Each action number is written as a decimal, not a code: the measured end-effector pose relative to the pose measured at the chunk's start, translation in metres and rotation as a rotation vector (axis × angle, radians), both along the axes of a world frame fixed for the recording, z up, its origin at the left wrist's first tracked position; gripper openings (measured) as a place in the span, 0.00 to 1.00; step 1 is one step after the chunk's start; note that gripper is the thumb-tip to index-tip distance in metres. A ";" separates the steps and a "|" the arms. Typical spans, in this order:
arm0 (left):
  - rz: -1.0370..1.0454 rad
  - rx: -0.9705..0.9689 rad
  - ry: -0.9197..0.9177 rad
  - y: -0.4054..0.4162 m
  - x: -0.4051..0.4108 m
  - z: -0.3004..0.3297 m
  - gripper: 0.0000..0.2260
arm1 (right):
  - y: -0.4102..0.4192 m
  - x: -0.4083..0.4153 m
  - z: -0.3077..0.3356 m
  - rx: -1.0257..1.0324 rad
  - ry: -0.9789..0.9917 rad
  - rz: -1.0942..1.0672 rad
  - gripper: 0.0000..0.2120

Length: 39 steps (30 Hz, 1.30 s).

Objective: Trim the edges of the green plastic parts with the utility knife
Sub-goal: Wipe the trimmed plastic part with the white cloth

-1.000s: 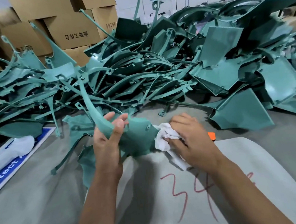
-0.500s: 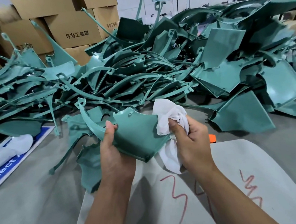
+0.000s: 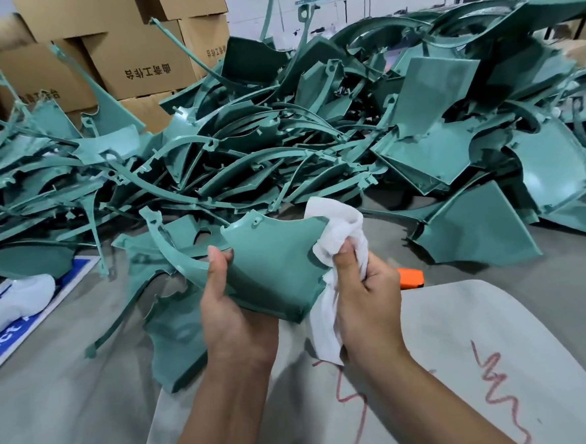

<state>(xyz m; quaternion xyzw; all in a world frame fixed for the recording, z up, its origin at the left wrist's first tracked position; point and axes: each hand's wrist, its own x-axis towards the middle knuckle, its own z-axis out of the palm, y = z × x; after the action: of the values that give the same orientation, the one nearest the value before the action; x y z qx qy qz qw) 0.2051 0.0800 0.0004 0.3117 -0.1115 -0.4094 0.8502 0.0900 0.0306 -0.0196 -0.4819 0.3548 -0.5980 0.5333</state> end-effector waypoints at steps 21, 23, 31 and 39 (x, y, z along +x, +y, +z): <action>0.085 0.011 0.143 0.012 0.057 0.002 0.29 | -0.049 -0.059 0.029 0.197 -0.215 0.060 0.15; 0.002 0.010 0.184 0.016 0.068 -0.001 0.29 | -0.053 -0.069 0.033 0.264 -0.143 0.274 0.17; -0.679 0.279 -0.328 0.015 0.032 -0.005 0.34 | -0.059 -0.069 0.019 0.045 0.765 0.536 0.20; -0.388 0.350 -0.280 0.005 0.013 -0.003 0.17 | -0.047 -0.041 0.012 0.068 0.577 0.280 0.25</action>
<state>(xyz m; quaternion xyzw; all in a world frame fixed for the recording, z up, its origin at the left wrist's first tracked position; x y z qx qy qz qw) 0.2182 0.0846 -0.0026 0.4799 -0.2128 -0.5303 0.6657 0.0490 -0.0160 -0.0077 -0.6577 0.4414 -0.3453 0.5034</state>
